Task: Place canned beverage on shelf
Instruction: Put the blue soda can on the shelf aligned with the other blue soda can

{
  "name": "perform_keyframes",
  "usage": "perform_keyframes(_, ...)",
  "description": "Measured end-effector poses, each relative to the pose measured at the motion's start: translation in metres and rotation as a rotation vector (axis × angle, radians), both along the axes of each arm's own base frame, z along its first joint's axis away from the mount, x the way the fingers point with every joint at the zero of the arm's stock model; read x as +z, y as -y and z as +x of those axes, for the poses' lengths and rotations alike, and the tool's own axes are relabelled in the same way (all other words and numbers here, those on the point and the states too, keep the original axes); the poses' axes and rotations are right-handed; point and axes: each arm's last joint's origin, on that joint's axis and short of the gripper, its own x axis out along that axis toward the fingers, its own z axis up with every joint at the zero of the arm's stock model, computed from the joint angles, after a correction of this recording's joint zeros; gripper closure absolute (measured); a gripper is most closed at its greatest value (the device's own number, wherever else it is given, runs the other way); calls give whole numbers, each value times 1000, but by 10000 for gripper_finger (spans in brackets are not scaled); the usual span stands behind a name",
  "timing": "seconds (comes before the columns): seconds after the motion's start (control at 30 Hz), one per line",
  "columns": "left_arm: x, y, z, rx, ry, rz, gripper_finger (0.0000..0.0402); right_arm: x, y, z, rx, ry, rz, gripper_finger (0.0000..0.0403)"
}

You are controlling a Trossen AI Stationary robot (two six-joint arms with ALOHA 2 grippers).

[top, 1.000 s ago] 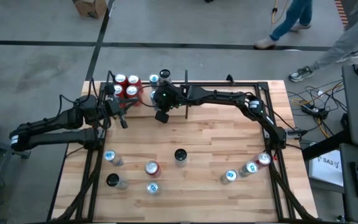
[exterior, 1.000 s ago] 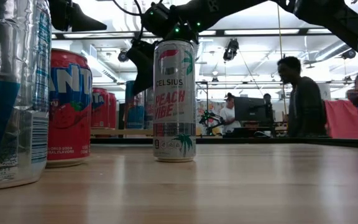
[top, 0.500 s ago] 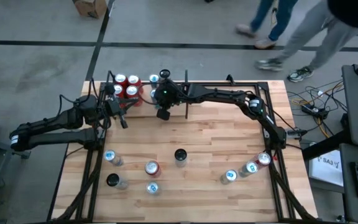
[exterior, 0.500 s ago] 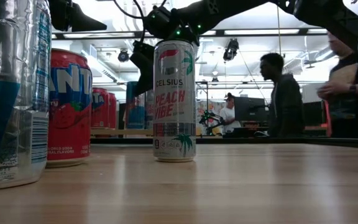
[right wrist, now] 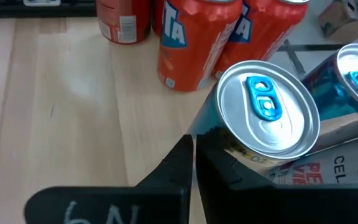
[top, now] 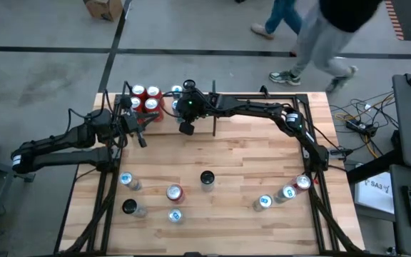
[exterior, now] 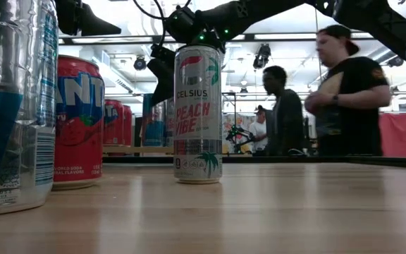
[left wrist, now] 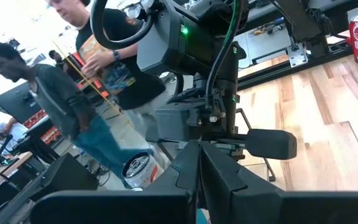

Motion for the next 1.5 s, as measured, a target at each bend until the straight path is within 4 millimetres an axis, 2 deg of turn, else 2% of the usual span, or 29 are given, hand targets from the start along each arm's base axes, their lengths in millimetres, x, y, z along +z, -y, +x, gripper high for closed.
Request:
perform_keyframes(0.83,0,0,0,0,0,0,402,3,10,-1,9,27,-48,394)
perform_keyframes(1.13,0,0,0,0,-4,-1,402,-4,7,-6,-35,-50,22,394)
perform_keyframes(1.5,-1,0,0,0,-7,-2,402,-2,11,-5,-79,-28,-46,394)
